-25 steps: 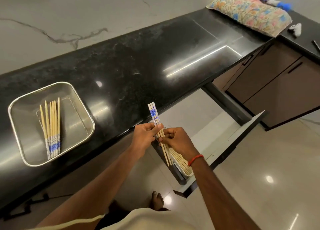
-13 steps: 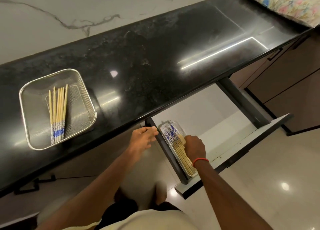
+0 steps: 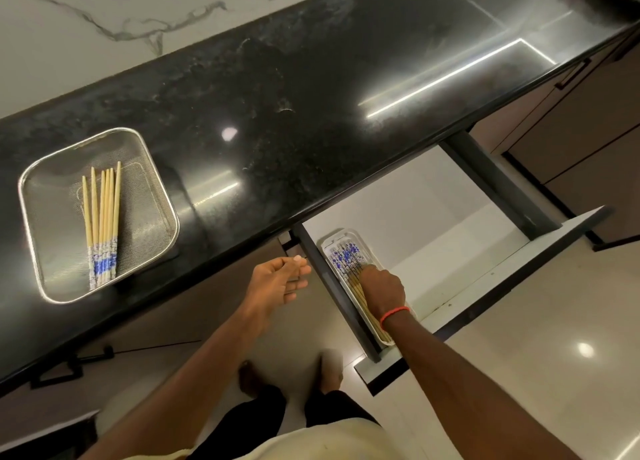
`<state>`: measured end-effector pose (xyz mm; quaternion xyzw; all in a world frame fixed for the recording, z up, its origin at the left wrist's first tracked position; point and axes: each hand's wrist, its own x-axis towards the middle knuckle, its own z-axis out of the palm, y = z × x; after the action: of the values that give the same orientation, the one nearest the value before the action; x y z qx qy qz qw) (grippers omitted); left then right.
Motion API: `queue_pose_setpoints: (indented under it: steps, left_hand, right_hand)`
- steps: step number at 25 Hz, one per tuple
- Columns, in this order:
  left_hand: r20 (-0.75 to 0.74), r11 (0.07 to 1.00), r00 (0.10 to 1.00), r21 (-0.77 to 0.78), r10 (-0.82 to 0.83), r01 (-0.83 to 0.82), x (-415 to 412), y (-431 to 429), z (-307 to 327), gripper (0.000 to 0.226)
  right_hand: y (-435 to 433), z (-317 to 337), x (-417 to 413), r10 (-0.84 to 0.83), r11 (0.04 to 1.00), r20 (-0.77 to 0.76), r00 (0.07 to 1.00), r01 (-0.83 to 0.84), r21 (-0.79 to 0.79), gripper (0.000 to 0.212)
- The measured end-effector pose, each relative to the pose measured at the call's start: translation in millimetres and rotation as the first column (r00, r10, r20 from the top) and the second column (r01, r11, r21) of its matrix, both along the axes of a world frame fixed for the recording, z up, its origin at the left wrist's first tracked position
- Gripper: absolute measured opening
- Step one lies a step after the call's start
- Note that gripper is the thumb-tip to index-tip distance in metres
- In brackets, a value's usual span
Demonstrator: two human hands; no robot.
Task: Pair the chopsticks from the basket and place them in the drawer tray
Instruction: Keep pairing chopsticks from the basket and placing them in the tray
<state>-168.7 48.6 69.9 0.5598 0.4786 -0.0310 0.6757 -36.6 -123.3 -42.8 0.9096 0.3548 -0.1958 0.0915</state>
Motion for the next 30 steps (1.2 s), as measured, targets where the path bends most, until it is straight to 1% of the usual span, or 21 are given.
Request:
queue_pose_setpoints:
  steps: [3,5,9,12,18,26,30]
  left_hand:
    - [-0.003,1.000,1.000,-0.006,-0.014,0.014,-2.2,-2.5,-0.2,0.021]
    - [-0.010,1.000,1.000,-0.012,-0.021,0.020,-4.8,-3.3,0.2,0.025]
    - [-0.016,0.999,0.999,-0.016,-0.036,0.036,-8.9,-4.5,3.9,0.028]
    - [-0.009,0.999,0.999,-0.011,-0.049,0.049,-9.6,-4.3,6.6,0.026]
    - [-0.005,0.997,0.998,-0.009,-0.070,0.070,-11.7,-3.8,4.8,0.025]
    - [-0.007,0.997,0.998,-0.033,-0.067,0.066,-16.5,-3.2,1.1,0.027]
    - [0.004,0.998,0.998,-0.021,-0.060,0.060,-18.7,2.6,2.1,0.025]
  right_hand:
    - [-4.2,-2.0,1.3,0.024,0.999,0.002,1.000,-0.024,0.043,0.029]
    - [-5.8,-0.2,2.3,0.063,0.997,0.018,0.998,-0.064,0.045,0.029]
    - [-8.1,5.1,3.9,0.115,0.993,0.061,0.991,-0.113,-0.040,0.021]
    - [-12.4,5.3,2.2,0.144,0.988,0.038,0.989,-0.141,-0.062,0.020]
    - [-20.6,2.5,-2.1,0.129,0.989,0.006,0.992,-0.128,-0.072,0.025]
    - [-22.4,3.4,-4.3,0.111,0.988,-0.002,0.994,-0.110,-0.108,0.022]
    - [-22.4,3.3,-4.8,0.112,0.987,0.001,0.994,-0.111,-0.116,0.020]
